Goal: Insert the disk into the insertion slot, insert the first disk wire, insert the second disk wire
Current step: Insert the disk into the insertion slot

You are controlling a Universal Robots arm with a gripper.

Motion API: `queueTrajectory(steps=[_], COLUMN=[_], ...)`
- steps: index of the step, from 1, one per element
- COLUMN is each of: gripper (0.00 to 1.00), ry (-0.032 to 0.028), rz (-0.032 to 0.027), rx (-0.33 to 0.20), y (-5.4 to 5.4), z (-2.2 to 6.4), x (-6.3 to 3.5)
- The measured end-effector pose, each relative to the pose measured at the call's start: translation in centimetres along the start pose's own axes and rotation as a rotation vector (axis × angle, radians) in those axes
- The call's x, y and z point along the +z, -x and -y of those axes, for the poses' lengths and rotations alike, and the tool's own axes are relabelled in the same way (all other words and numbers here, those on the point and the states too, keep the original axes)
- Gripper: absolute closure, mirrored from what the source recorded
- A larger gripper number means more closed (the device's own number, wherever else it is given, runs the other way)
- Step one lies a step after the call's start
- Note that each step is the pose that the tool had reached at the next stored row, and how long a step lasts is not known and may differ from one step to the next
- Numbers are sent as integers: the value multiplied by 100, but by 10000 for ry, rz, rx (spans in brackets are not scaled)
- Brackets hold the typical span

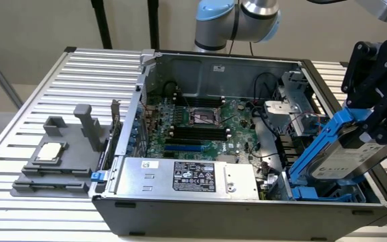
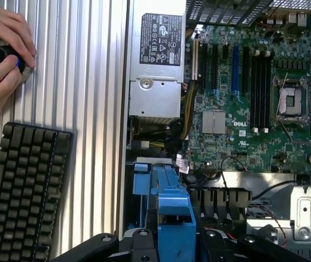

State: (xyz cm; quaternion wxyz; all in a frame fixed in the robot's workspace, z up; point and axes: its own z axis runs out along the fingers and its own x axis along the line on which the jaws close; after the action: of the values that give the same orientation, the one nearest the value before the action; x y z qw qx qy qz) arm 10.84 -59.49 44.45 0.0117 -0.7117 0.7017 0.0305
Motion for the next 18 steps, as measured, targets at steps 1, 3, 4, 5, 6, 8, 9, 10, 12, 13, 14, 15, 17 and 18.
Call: queueTrajectory(steps=[1, 3, 4, 5, 6, 8, 9, 10, 12, 13, 14, 15, 17, 18], gripper=[67, 67, 67, 67, 67, 67, 67, 67, 67, 67, 67, 67, 67, 67], ry=[0, 0, 0, 0, 0, 0, 0, 0, 0, 0, 0, 0, 0, 0], rz=[7, 19, 23, 27, 30, 35, 36, 36, 40, 45, 48, 50, 59, 65], rx=[0, 0, -1, -1, -1, -1, -1, -2, -2, -1, -2, -1, -2, -2], y=[-1, -6, -8, -11, -14, -20, -21, -23, -27, -30, -33, -34, -37, -37], z=[0, 0, -1, -2, -3, -5, -6, -6, -7, -7, -7, -7, -7, -7], x=[1, 4, 4, 6, 7, 11, 13, 15, 21, 25, 29, 32, 39, 42])
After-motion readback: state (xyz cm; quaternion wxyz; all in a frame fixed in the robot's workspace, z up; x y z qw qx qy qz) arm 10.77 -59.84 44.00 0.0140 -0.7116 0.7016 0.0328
